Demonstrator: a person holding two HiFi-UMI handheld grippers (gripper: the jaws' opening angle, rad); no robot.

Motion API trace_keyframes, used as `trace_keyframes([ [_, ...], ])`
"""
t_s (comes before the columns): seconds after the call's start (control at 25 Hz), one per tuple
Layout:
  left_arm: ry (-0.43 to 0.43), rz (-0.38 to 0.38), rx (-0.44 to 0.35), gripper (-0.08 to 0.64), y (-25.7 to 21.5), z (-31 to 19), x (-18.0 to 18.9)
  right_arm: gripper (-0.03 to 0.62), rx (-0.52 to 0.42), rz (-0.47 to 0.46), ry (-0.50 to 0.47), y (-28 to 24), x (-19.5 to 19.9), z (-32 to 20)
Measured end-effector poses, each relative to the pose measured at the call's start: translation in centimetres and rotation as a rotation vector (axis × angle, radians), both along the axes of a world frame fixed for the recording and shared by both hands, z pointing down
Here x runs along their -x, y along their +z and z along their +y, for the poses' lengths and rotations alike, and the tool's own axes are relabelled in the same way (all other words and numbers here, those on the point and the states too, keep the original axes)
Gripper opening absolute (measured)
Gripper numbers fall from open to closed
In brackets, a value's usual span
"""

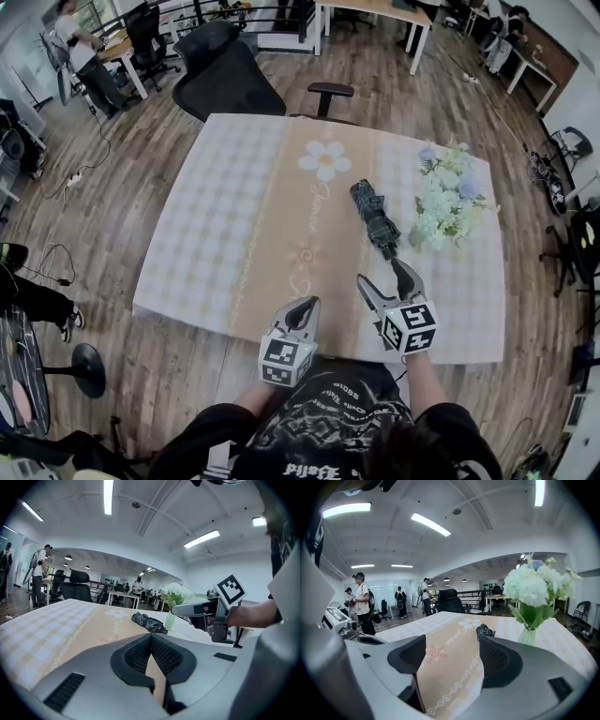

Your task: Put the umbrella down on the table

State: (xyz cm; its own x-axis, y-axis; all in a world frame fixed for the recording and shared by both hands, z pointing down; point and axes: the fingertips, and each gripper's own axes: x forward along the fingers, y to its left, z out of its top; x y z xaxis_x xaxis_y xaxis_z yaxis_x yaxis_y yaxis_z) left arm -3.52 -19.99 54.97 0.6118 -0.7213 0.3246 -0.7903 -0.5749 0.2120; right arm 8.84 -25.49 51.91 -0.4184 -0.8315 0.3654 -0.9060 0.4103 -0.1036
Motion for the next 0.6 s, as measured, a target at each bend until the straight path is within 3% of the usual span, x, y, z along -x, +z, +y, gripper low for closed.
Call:
trace_keyframes([
  [0.32,0.014,0.002,-0.026,0.020,-0.4,0.5,0.1,0.364,-0.007,-0.078,0.121,1.8,-1.7,5.5],
  [0.6,0.000,0.005,-0.033,0.020,-0.6,0.7,0.4,0.364,0.020,-0.074,0.168,3.4,-2.5,8.5],
])
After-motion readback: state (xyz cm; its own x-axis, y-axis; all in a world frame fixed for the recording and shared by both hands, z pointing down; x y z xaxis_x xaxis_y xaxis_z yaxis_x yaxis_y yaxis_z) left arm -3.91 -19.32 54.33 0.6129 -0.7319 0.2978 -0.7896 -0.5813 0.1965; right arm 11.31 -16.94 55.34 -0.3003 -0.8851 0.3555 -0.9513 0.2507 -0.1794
